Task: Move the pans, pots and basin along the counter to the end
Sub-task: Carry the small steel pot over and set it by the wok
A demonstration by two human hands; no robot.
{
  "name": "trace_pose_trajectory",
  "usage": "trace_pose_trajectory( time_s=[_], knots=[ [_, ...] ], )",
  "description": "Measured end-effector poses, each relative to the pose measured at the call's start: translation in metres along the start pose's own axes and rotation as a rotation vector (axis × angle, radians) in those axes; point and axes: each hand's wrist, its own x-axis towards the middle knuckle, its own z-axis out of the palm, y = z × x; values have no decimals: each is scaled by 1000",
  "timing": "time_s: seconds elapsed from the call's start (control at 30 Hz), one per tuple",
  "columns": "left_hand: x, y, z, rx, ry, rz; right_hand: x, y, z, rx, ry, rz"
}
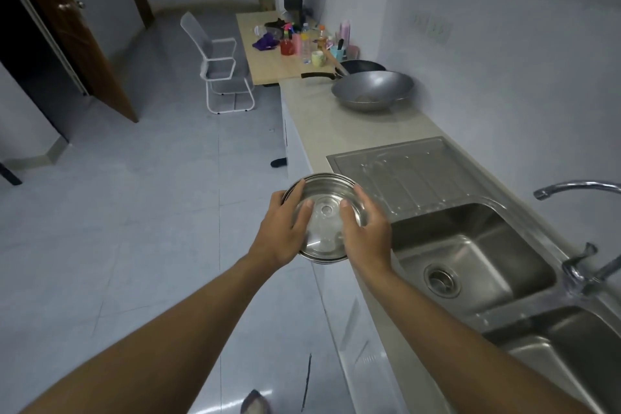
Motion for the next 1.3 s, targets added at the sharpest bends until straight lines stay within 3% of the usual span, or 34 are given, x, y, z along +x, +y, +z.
trace_pose_trajectory(
  time_s=[0.6, 1.3],
  knots=[
    [241, -103, -73, -9, -144, 107, 180, -23, 172, -11, 169, 41],
    [557, -177, -52, 36, -214, 83, 484, 17, 290, 3, 153, 76]
  ],
)
